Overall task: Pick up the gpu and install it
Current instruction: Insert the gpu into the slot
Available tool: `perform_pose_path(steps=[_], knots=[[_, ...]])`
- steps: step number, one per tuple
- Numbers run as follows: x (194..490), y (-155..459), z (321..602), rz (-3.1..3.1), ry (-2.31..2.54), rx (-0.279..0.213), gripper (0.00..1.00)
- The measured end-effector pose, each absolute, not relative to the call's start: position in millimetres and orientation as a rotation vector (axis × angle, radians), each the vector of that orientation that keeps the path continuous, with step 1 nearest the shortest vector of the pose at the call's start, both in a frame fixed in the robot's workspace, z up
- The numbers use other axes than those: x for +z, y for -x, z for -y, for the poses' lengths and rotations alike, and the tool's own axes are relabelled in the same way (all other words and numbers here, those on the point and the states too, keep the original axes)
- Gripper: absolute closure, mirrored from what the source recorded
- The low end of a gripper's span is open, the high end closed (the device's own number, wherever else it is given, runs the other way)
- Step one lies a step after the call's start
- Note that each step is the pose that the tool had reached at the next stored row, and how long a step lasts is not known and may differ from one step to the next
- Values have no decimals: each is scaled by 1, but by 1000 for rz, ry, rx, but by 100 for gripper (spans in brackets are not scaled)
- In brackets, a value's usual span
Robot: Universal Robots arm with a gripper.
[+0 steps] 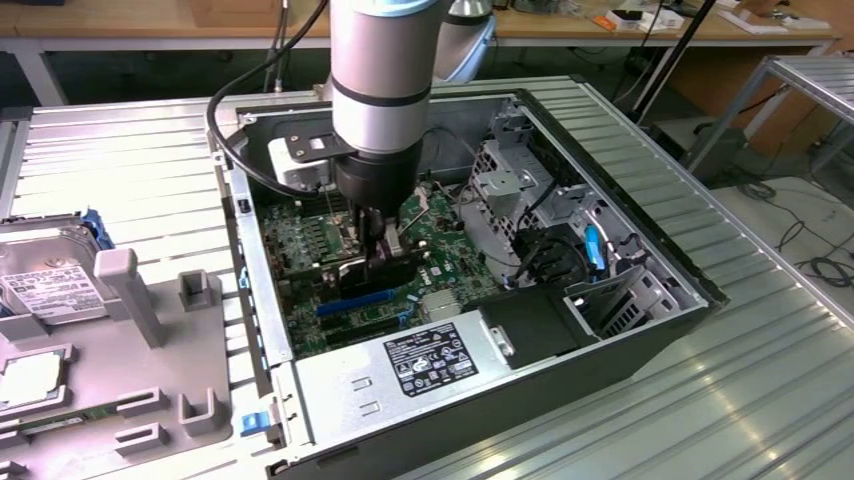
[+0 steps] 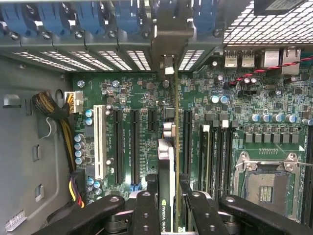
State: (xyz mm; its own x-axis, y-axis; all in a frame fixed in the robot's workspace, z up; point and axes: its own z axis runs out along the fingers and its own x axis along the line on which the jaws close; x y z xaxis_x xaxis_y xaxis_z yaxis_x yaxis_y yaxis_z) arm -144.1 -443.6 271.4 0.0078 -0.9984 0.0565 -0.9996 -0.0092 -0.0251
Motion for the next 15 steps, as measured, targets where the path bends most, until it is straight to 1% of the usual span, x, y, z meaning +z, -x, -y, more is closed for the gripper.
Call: perform_pose_path(steps=[15], knots=[[268,147,444,2195,-2214,89,73]])
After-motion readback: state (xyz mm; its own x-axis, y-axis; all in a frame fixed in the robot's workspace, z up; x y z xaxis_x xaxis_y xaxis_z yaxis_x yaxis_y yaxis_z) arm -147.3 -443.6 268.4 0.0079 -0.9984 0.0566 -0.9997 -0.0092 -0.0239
